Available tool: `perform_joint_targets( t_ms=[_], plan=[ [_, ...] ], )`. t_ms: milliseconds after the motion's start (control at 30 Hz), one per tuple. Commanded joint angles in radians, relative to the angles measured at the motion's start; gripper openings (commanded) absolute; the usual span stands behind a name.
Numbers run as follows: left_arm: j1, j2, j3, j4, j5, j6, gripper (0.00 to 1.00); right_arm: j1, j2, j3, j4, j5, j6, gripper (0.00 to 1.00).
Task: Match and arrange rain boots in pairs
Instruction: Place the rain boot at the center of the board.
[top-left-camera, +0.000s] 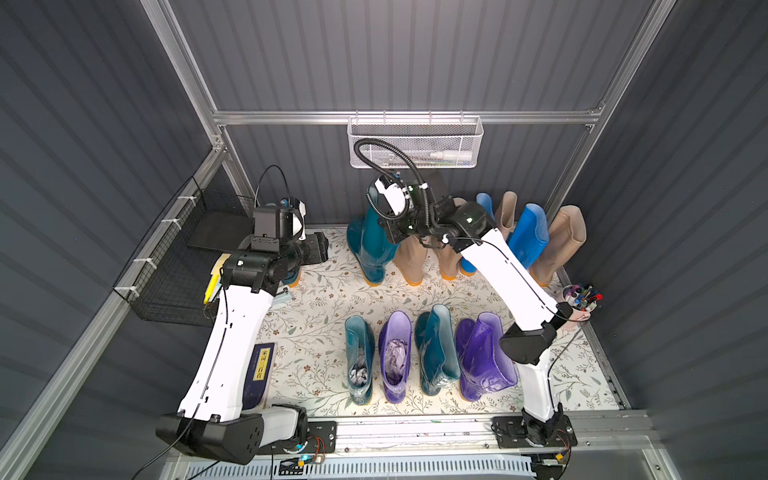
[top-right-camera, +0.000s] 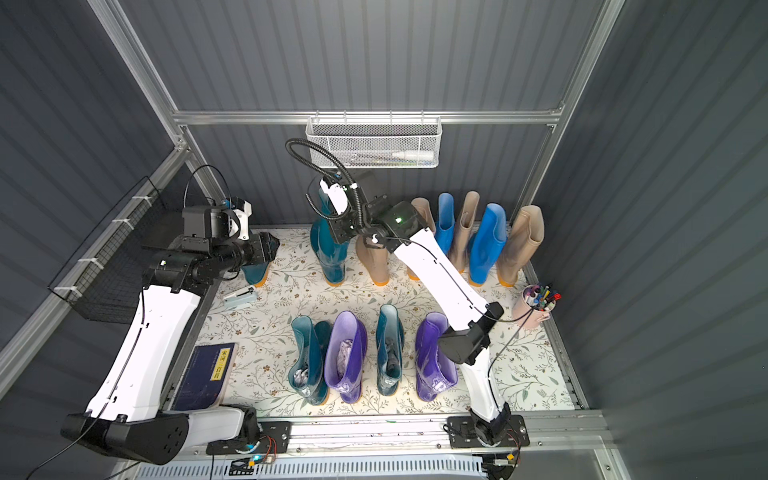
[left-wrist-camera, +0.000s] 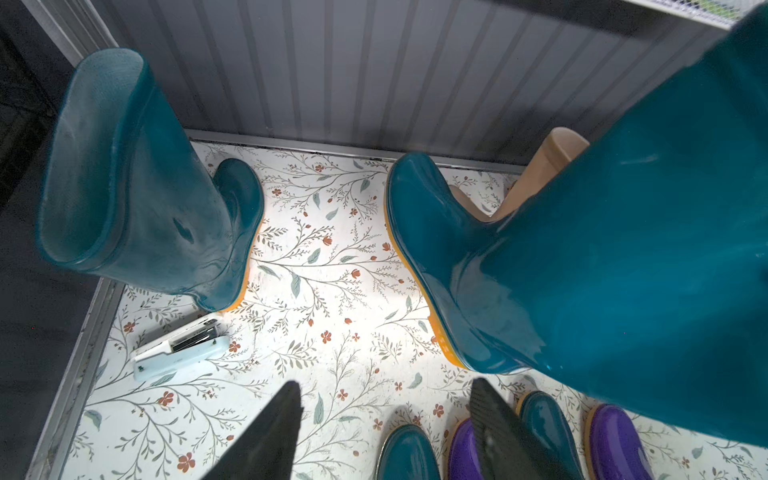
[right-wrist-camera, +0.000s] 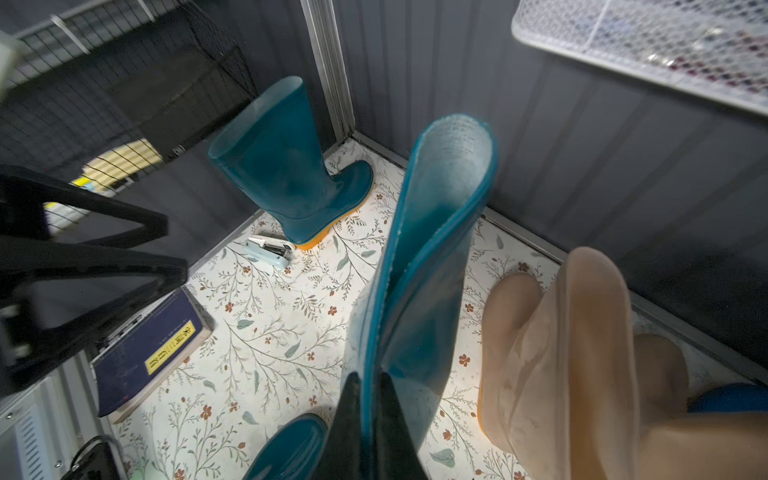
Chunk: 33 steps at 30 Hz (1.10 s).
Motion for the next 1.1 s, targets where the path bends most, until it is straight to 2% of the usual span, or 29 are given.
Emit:
perform_joint_targets(
  t_ms=[0, 267, 500, 833, 867, 933, 1067],
  plan=[
    [-0.005, -0.02, -0.045, -0.003, -0.013, -0.007, 0.67, 0.006, 0.023, 0.013, 0.172, 0.053, 0.044, 0.0],
    [-0.005, -0.017, -0.085, 0.022, 0.011, -0.016, 0.67, 0.008, 0.129, 0.006, 0.176, 0.083, 0.105, 0.0],
    [-0.005, -0.031, -0.073, 0.011, 0.003, -0.055, 0.73, 0.006, 0.156, -0.008, 0.185, 0.001, 0.162, 0.0],
    [-0.008, -0.049, -0.082, 0.011, 0.038, -0.117, 0.8, 0.001, 0.099, -0.09, 0.217, -0.074, 0.192, 0.32],
    [-0.009, -0.05, -0.085, 0.012, 0.036, -0.122, 0.82, 0.0, 0.087, -0.101, 0.222, -0.075, 0.194, 0.34],
    [-0.012, -0.055, -0.089, 0.012, 0.032, -0.138, 0.99, -0.005, 0.061, -0.124, 0.233, -0.084, 0.198, 0.38],
    [-0.024, -0.058, -0.092, 0.026, 0.041, -0.156, 0.99, -0.015, -0.001, -0.174, 0.252, -0.1, 0.203, 0.45]
  ],
)
